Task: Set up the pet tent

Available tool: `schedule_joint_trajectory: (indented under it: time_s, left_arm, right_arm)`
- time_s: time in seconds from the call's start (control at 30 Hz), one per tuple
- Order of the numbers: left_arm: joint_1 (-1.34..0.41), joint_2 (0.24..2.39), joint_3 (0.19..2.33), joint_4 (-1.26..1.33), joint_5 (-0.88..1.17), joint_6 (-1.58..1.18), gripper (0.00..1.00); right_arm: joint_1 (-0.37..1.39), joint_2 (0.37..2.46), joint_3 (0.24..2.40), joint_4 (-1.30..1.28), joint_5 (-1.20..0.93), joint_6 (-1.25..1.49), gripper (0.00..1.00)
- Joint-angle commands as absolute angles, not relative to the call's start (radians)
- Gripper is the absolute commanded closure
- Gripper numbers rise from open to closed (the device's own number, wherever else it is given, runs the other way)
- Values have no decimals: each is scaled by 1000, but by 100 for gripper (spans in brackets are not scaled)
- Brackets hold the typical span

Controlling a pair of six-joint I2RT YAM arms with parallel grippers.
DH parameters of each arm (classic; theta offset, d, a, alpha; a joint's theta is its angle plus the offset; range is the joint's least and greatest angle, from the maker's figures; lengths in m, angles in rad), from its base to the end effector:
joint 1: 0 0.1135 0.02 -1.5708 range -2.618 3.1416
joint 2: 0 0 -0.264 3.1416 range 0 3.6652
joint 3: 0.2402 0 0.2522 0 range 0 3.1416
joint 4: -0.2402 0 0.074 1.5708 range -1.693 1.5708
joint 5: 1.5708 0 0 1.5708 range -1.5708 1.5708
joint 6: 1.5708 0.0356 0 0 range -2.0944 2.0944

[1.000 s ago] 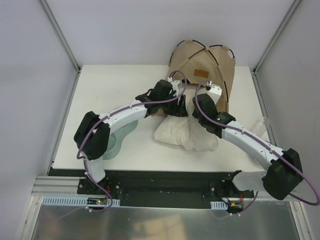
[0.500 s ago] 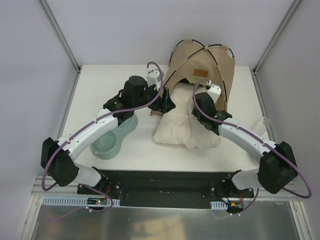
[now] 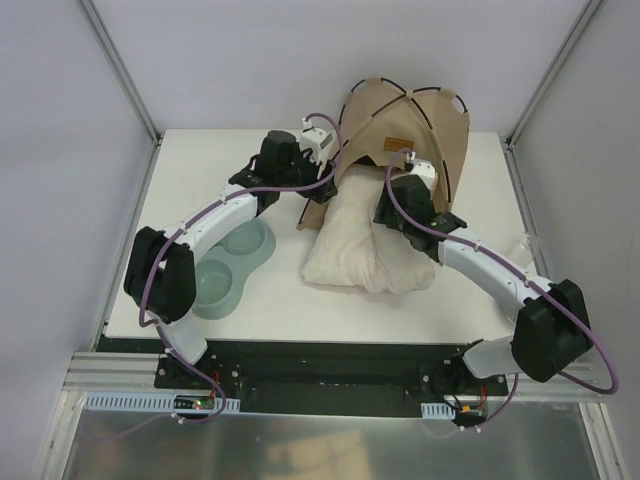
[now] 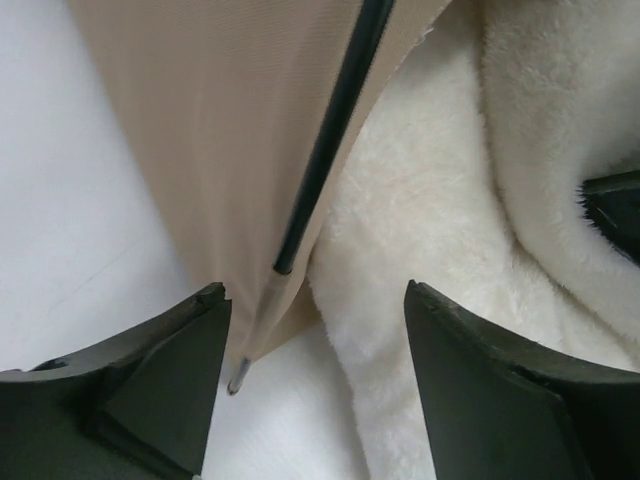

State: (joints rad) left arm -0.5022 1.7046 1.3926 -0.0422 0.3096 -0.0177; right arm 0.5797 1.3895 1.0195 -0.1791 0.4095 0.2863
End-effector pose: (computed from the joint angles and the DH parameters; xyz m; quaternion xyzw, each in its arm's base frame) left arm 0.3524 -0.2059 0.3196 0.2800 0.7660 -0.2674 0.5131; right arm 0.2700 0.1598 0.2849 -0.0265 0.8595 0.0399 0.5089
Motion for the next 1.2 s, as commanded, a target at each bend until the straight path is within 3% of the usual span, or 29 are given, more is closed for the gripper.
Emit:
schedule_joint_trajectory:
  time_s: [0.0,0.2,0.27,0.4,0.63,0.7,0.83,1.0,1.17]
  left_arm:
    - [-488,1732,1454,85,452,41,37]
    - [-488,1782,1471,14,445,45,91]
    - [-488,1776,1467,5,439,29,100]
    - [-488,1764,1448,8,449,25,100]
    - [-488,1775,1462,3,466,-27,100]
    - [-488,1778,1468,3,450,-43,100]
    - [-488,1784,1494,-41,388,-72,100]
    - [-479,1792,1503,-72,348,-90,100]
    - [-472,1804,1529,-98,324,-159,100]
  right_arm:
    - [565,1420,1097,-169,270,252,40]
    - [551,1465,1114,-48,230,180,49]
    - [548,1502,1118,-8,213,152,53]
    - [503,1618,1160,58,290,176,66]
    - [373,1744,1284,-116,364,333,68]
    - [377,1715,1279,-121,357,316,63]
    - [402,1588,1240,-132,331,284,37]
    - [417,1432,1200,-244,366,290,15]
    - [416,1326,1226,-376,443,291,7]
